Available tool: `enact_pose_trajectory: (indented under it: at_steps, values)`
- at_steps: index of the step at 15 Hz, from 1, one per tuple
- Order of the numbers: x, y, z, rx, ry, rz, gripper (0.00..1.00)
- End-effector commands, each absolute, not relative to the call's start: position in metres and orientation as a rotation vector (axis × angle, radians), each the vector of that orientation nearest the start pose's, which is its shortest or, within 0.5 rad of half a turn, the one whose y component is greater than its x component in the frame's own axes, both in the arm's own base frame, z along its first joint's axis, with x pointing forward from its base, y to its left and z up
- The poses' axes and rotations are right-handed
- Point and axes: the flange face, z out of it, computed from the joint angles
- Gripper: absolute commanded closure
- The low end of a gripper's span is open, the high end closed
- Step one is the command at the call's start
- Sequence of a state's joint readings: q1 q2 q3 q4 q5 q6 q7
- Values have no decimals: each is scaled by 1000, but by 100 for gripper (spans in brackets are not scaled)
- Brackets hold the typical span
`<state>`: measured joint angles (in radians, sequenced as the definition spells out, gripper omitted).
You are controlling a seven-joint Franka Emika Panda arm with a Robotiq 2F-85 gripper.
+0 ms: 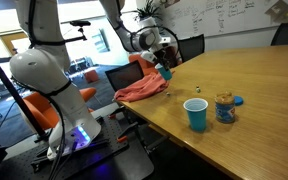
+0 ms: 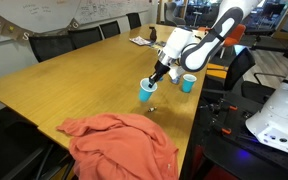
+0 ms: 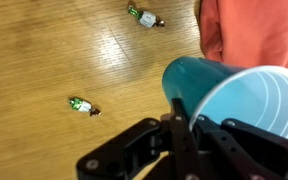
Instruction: Pour the sweets from the left blue cup onto the table then pick the sweets one at a time and put them in the right blue cup
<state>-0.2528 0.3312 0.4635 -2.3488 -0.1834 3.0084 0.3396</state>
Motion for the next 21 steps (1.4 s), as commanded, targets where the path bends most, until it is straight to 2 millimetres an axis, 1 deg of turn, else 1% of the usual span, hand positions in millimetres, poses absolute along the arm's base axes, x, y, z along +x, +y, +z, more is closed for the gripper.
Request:
enact_pose_trajectory:
  at_steps: [1, 3, 6, 11, 17, 19, 21]
  values:
    - [561, 127, 241, -2959, 36, -383, 100]
    - [572, 128, 232, -2981, 37, -335, 100]
    - [581, 138, 217, -2998, 13, -280, 100]
    - [593, 151, 189, -3004, -23, -263, 100]
    - [605, 155, 172, -2995, -14, -240, 100]
    - [607, 156, 169, -2993, -4, -233, 71]
    - [608, 157, 170, -2993, 4, -236, 58]
